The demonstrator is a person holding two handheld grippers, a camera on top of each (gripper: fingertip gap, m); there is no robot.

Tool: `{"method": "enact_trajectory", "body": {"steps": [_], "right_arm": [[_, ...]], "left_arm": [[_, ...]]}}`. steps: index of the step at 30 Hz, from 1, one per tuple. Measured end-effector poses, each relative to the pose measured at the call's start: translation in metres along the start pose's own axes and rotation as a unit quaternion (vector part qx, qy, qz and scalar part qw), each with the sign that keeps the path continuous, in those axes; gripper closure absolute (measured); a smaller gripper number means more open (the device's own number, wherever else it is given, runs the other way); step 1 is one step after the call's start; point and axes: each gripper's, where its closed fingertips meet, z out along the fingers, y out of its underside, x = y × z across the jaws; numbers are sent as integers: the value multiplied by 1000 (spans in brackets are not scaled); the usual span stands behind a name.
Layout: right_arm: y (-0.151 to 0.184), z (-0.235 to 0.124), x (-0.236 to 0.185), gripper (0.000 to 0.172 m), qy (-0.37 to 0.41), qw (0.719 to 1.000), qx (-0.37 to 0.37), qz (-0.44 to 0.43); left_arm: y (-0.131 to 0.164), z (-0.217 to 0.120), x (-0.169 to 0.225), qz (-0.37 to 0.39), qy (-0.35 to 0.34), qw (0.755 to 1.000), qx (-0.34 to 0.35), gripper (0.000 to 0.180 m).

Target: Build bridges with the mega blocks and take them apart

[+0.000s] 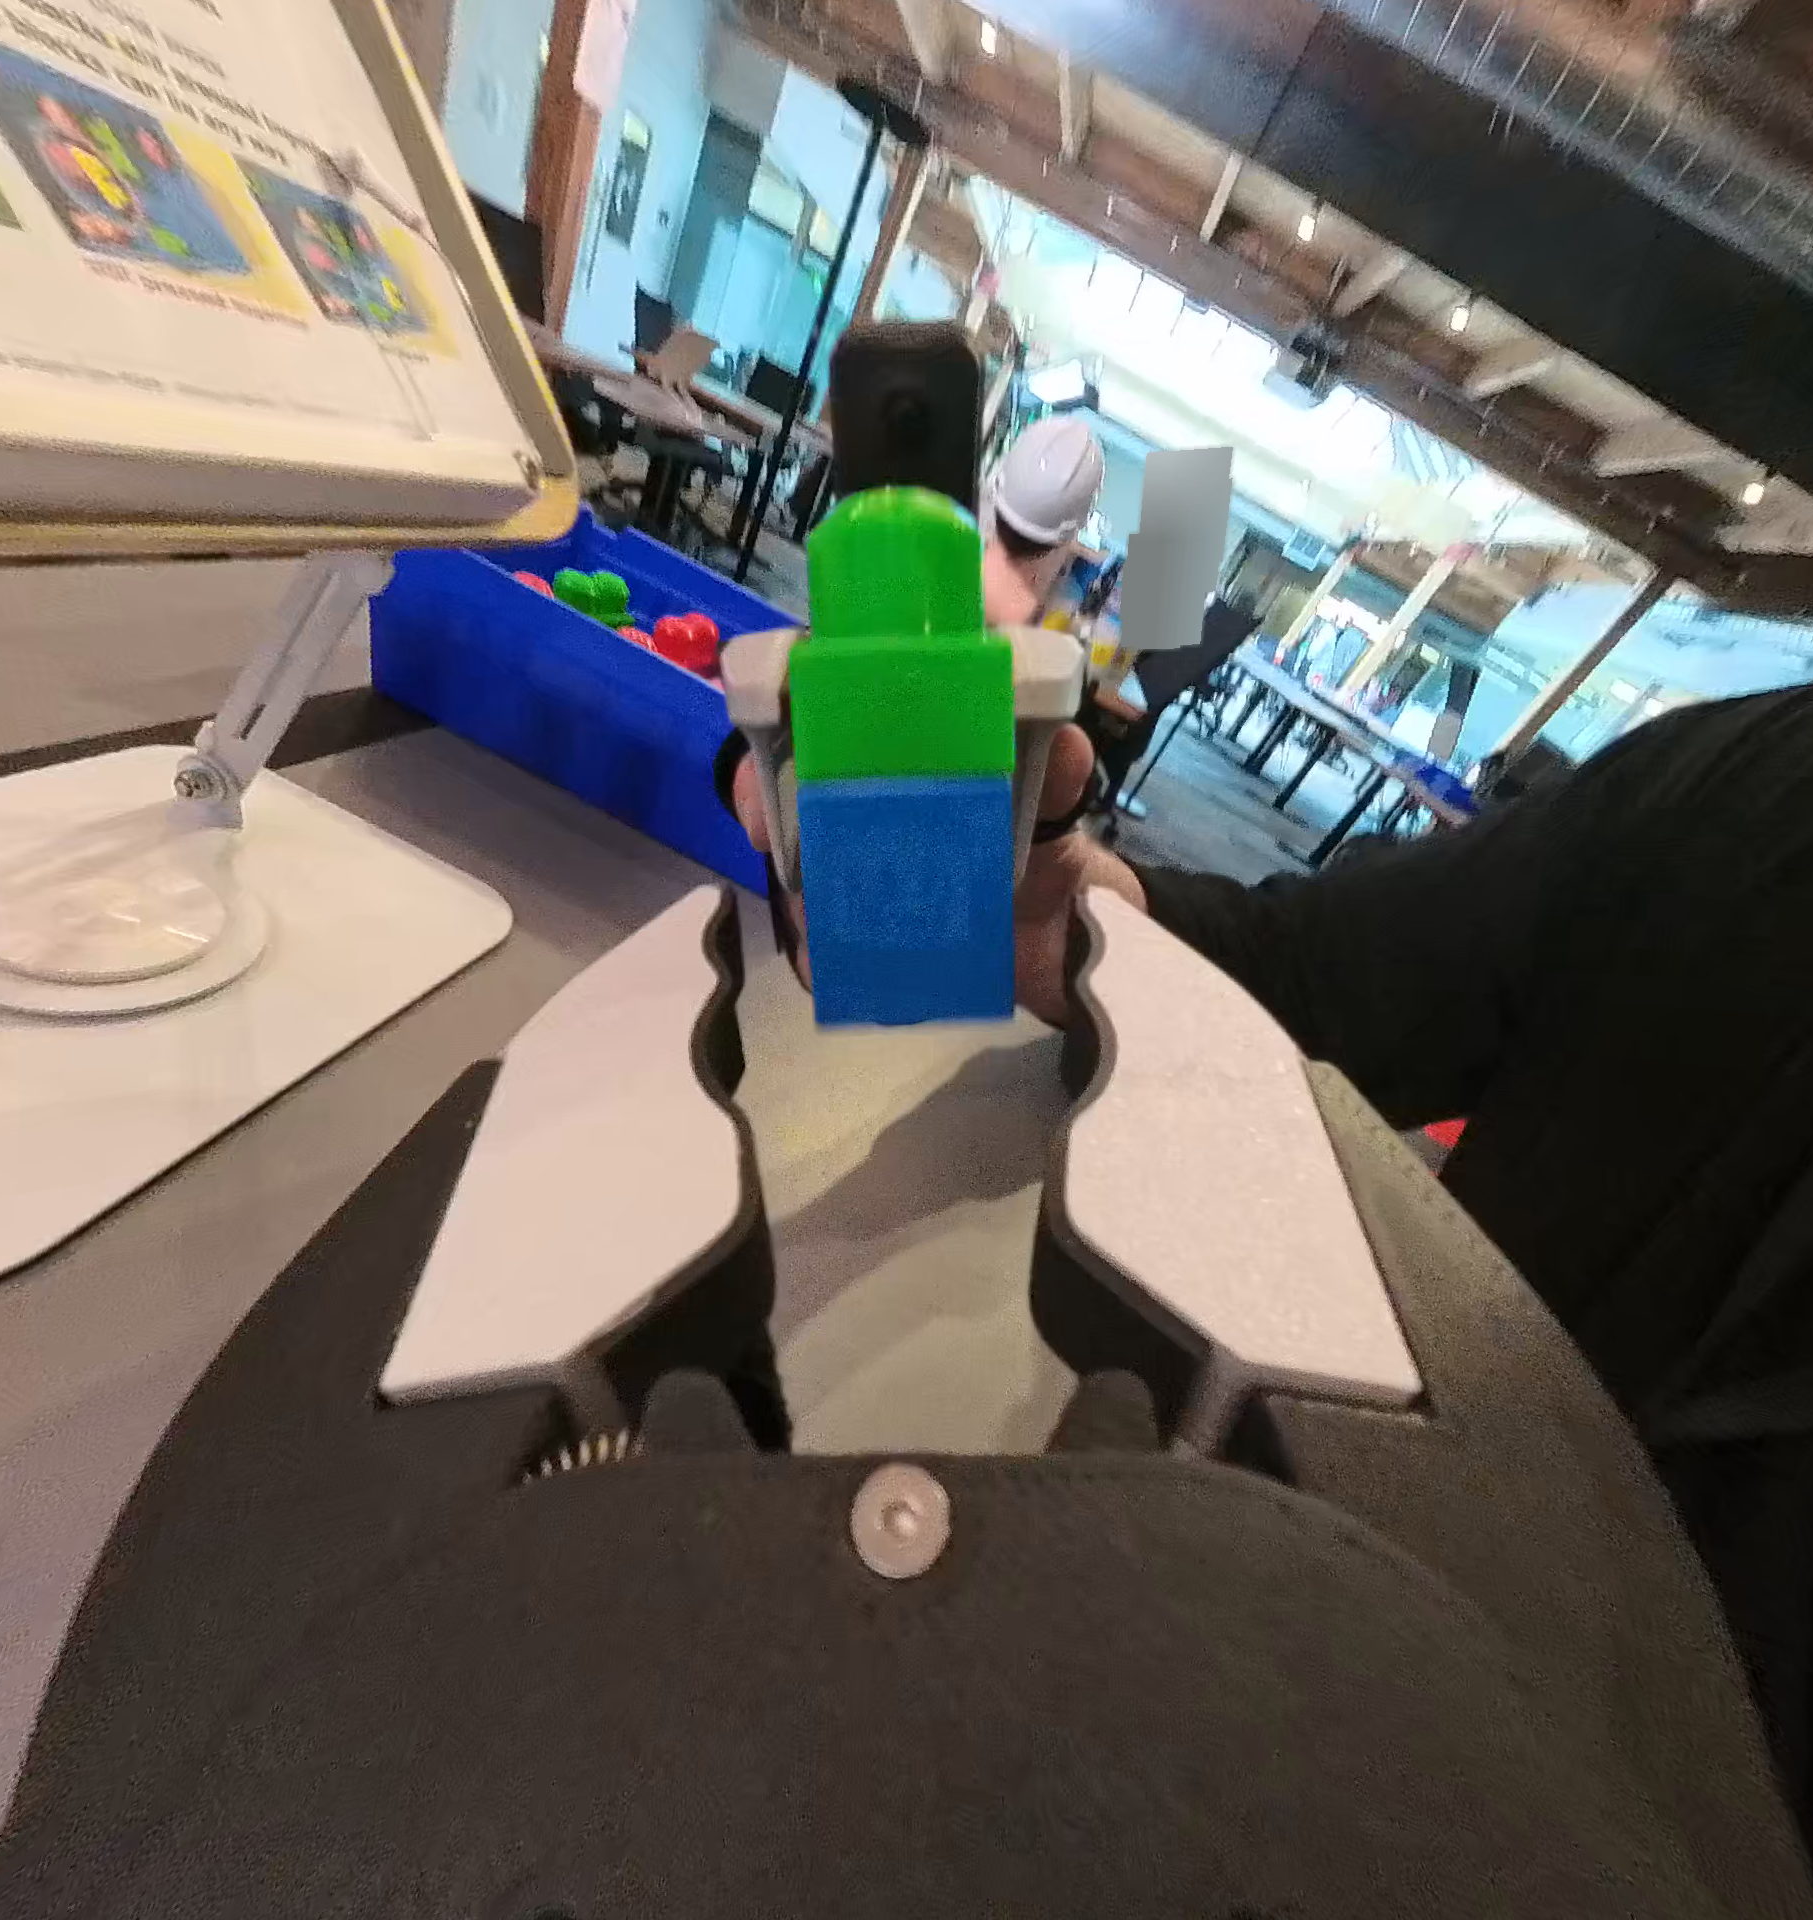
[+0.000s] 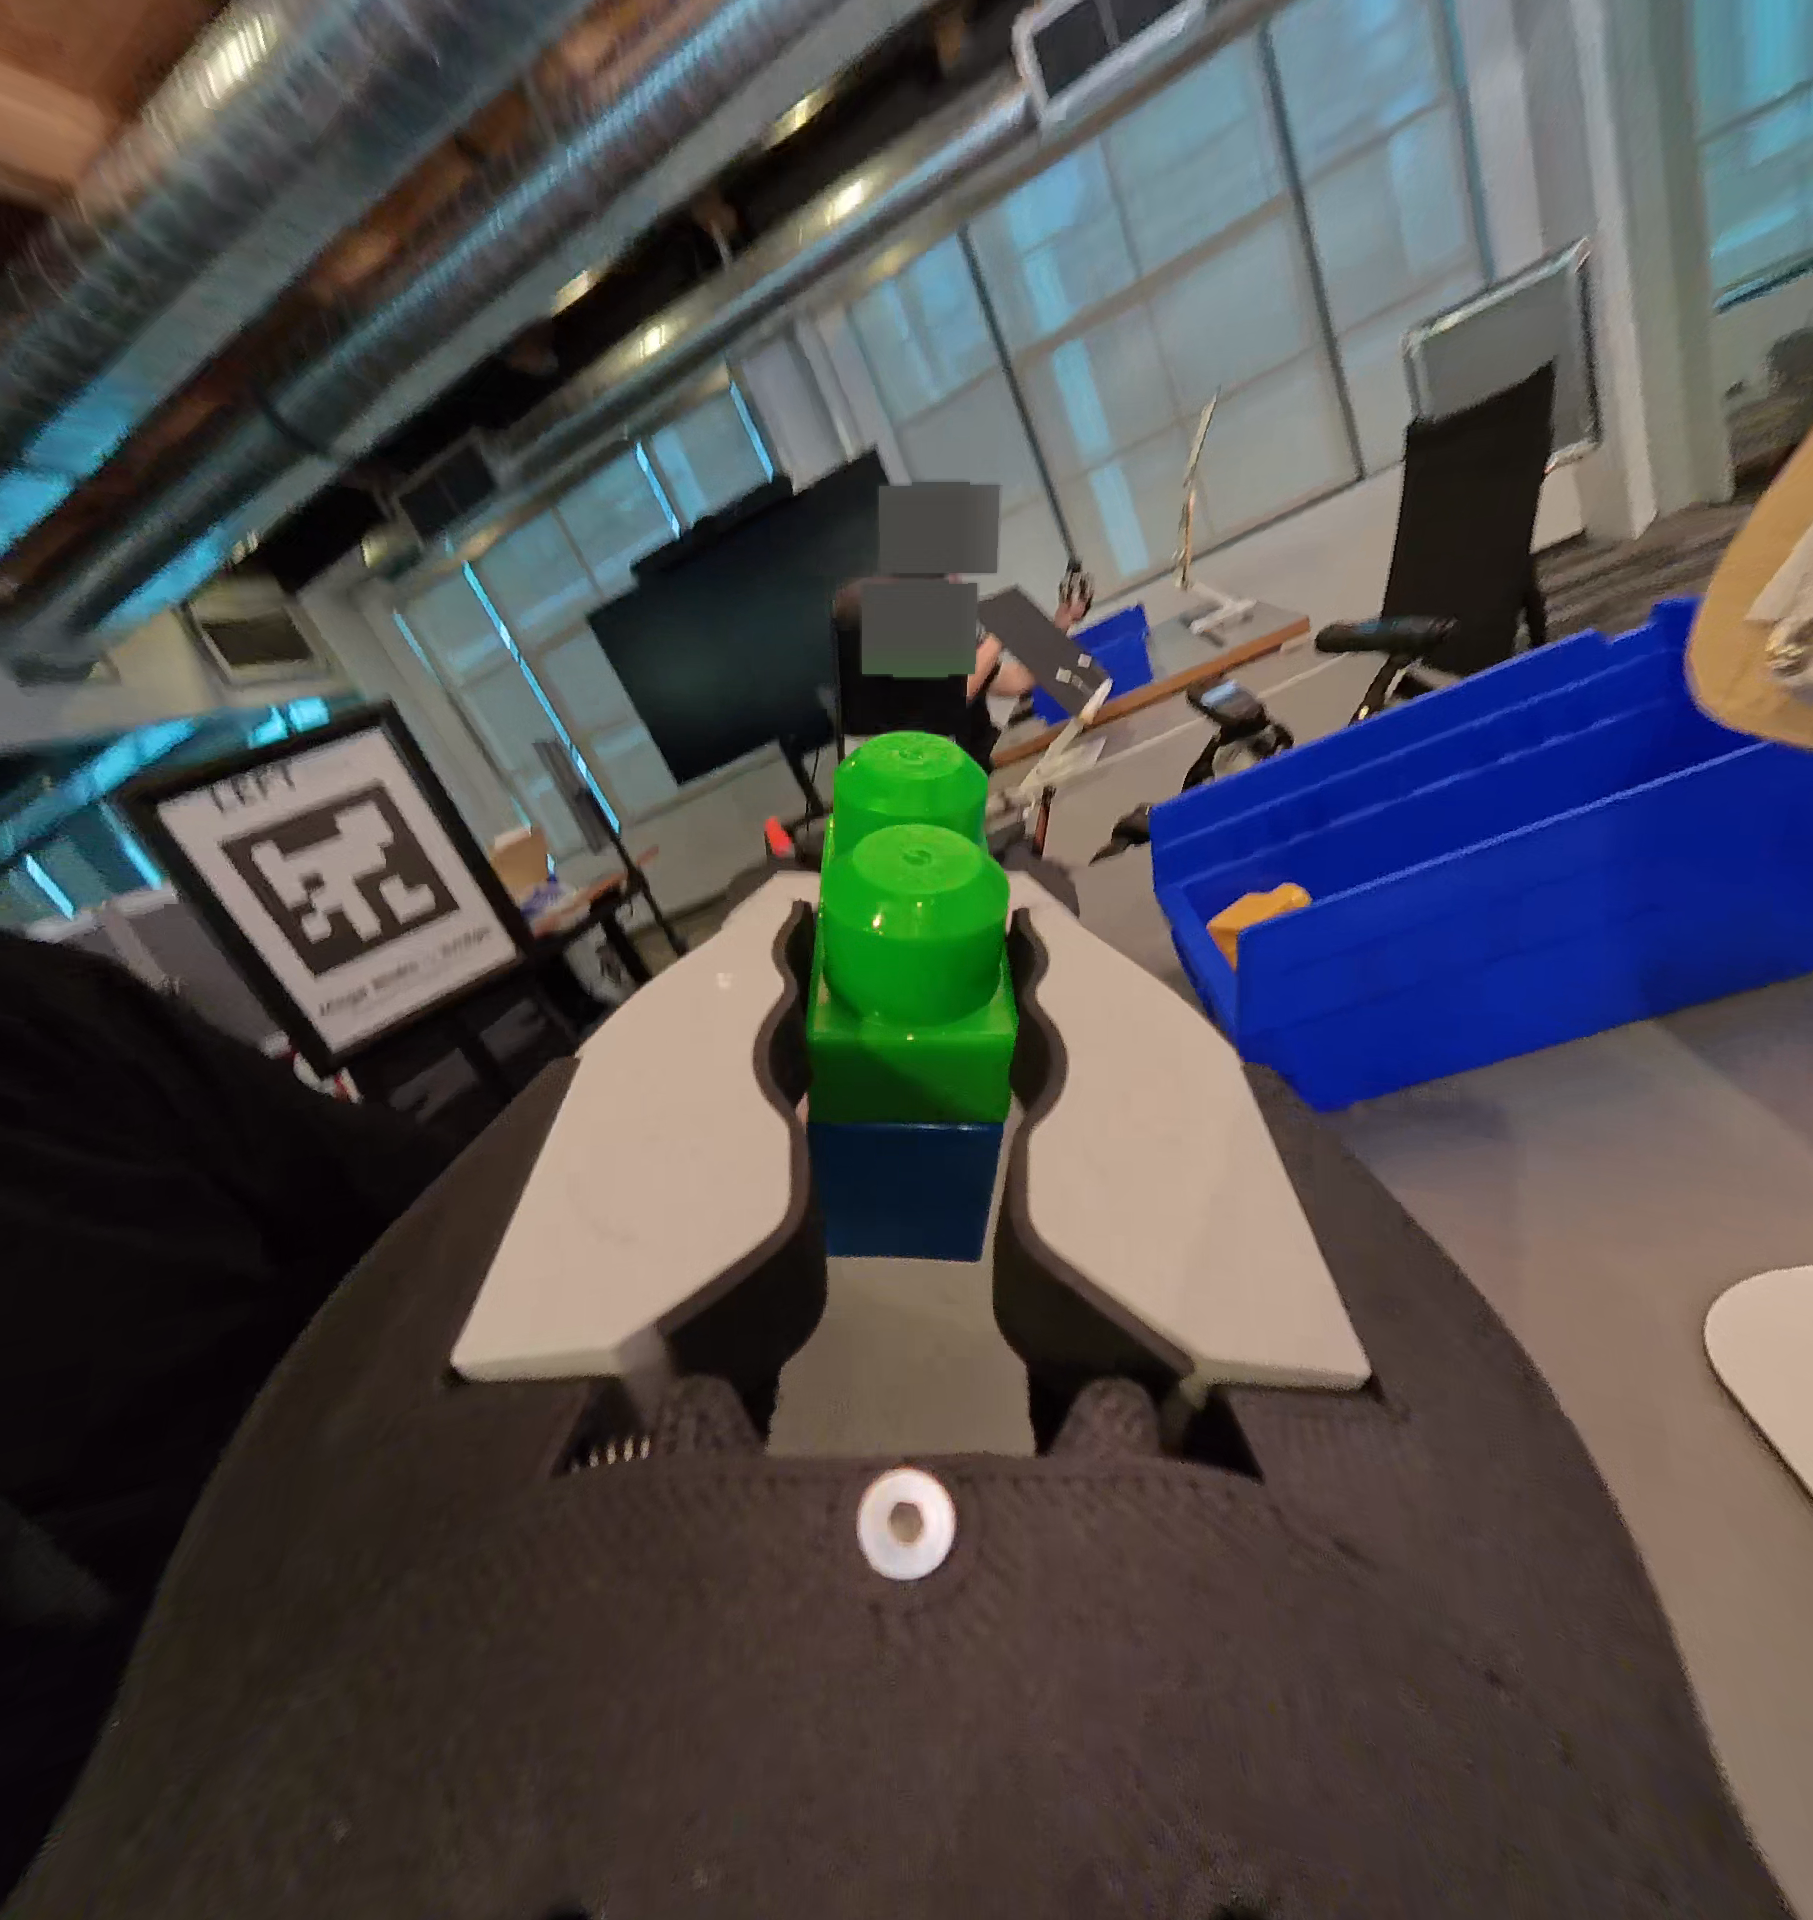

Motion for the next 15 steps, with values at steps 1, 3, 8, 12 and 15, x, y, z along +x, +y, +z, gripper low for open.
{"method": "enact_trajectory", "body": {"steps": [1, 3, 8, 12, 15], "right_arm": [[-7, -4, 2, 135, 5, 1000, 25, 7], [-17, -11, 6, 135, 13, 998, 58, 18], [-18, -11, 6, 135, 21, 997, 72, 16], [-21, -11, 2, 135, 19, 997, 79, 13], [-21, -12, 3, 135, 17, 996, 85, 15]], "left_arm": [[0, -1, -1, -4, 4, 1000, 18, 121], [8, 6, 0, -14, 11, 999, 26, 122], [0, 21, 0, -12, 2, 996, 84, 141], [-5, 25, 1, -20, 5, 993, 114, 146], [-7, 25, 0, -13, -6, 992, 129, 146]]}}
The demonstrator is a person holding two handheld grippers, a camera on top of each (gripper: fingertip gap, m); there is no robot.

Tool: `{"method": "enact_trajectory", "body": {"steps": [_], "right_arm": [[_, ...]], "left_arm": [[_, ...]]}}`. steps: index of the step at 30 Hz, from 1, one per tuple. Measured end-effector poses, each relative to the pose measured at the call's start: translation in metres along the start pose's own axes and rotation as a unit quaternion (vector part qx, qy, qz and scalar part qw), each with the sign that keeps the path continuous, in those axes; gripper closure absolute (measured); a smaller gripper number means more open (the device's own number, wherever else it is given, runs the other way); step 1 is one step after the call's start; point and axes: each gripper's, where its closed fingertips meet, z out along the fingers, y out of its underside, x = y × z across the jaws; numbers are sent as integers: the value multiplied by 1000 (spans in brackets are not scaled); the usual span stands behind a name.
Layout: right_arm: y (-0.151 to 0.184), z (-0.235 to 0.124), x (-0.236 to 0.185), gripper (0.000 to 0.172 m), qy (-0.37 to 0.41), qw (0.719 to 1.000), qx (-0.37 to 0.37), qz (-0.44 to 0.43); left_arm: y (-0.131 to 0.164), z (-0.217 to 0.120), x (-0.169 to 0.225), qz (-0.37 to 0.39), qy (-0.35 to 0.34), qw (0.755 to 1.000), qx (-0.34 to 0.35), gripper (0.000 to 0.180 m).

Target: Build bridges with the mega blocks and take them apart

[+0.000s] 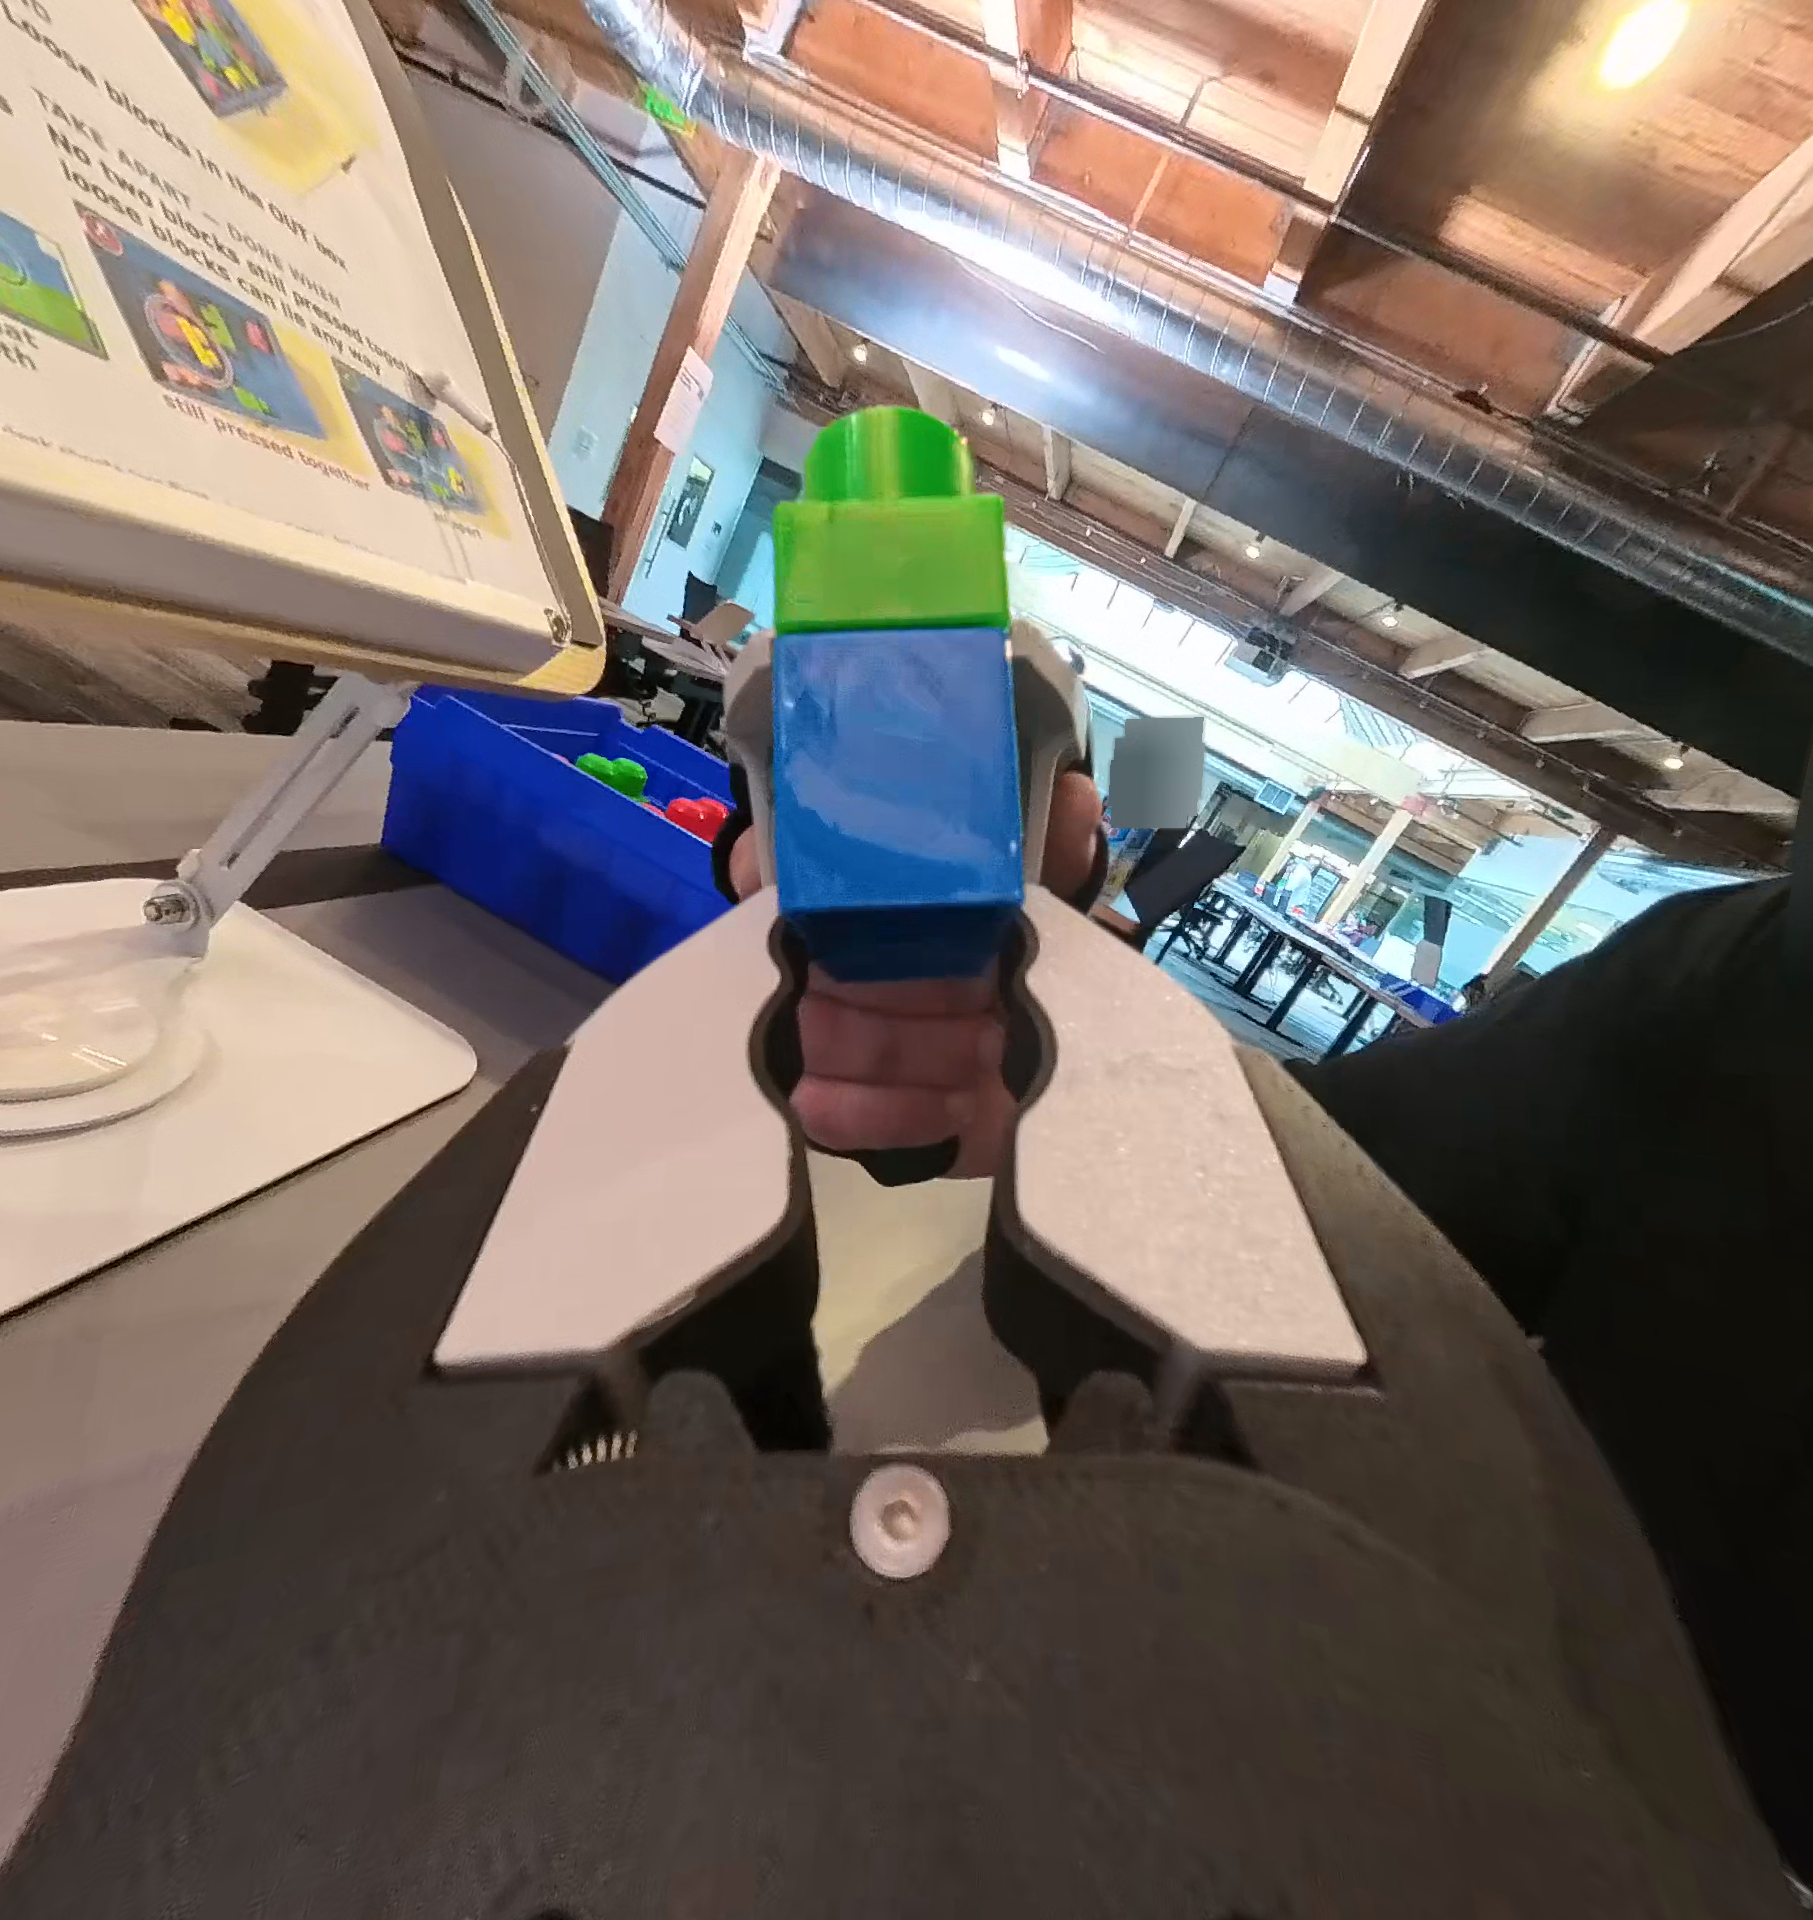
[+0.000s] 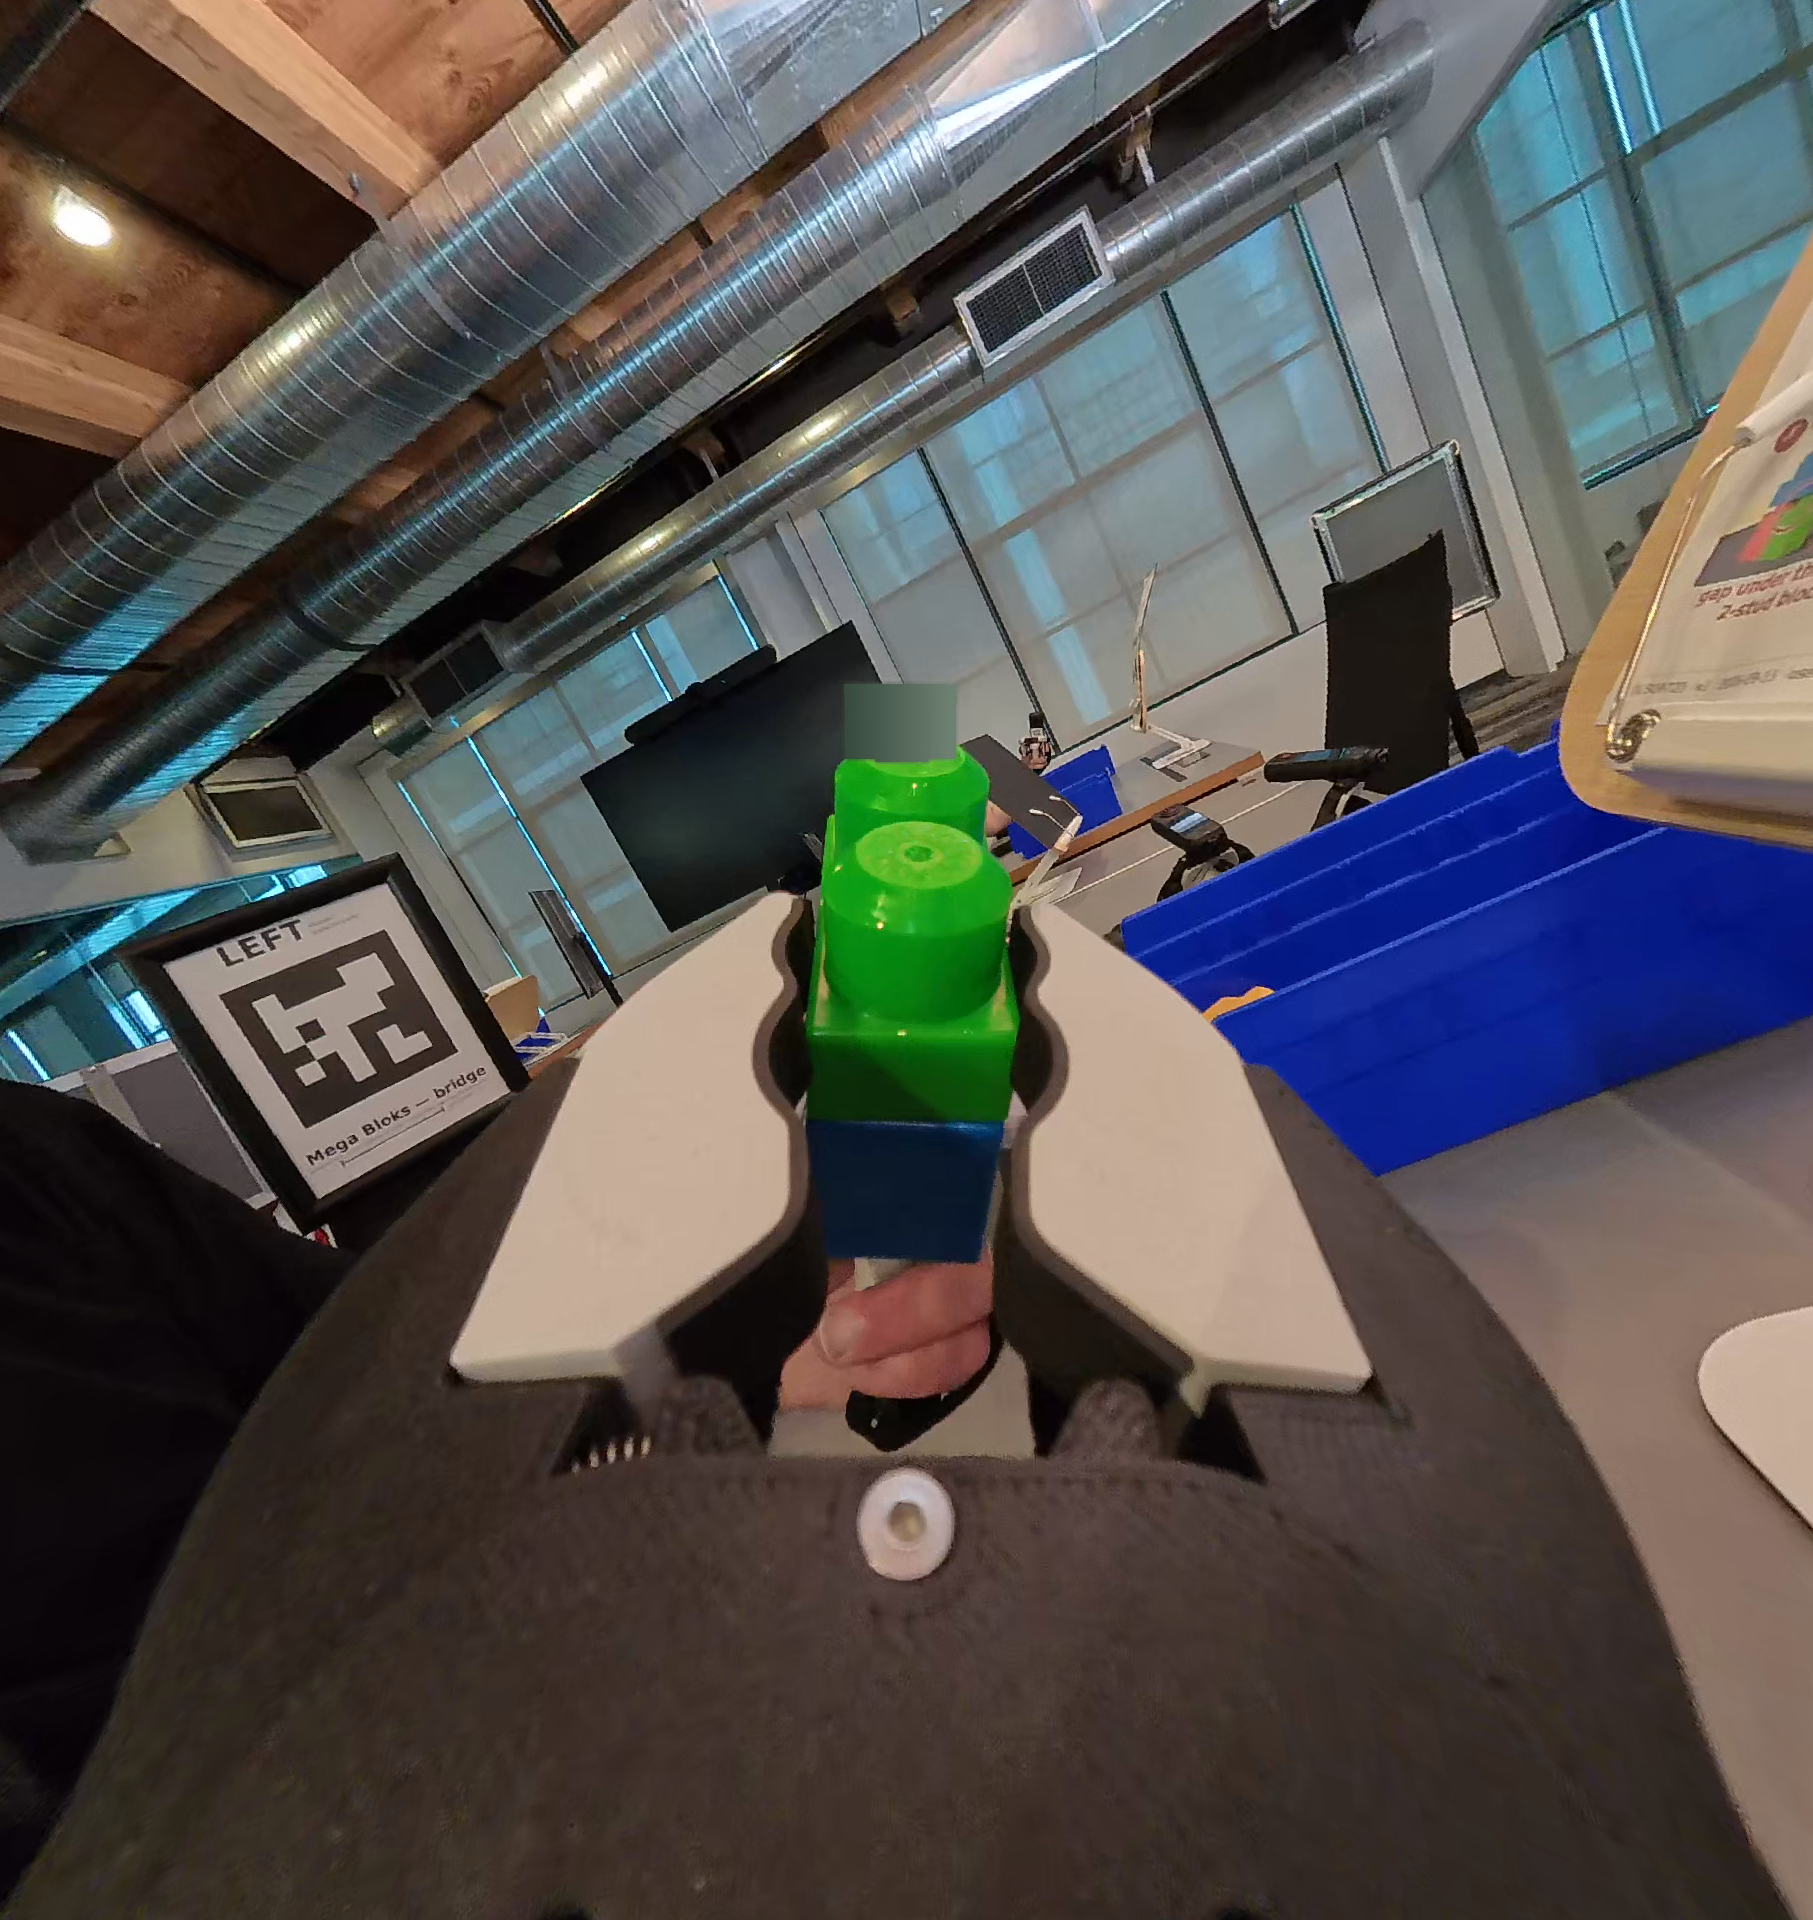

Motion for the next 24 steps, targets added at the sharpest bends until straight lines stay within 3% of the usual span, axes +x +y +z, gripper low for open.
{"method": "enact_trajectory", "body": {"steps": [11, 16, 20, 24], "right_arm": [[1, 3, -5, 135, -3, 1000, -21, -11], [1, -2, -4, 124, -6, 995, -95, -31], [17, -1, -11, 129, -35, 987, -159, -18], [26, -1, -8, 137, -32, 983, -183, -12]], "left_arm": [[-2, -4, 3, 7, -1, 1000, -14, 146], [4, -15, 2, -34, 20, 994, -101, 146], [14, -21, 7, -22, 14, 980, -199, 146], [16, -23, 8, -23, 9, 972, -234, 146]]}}
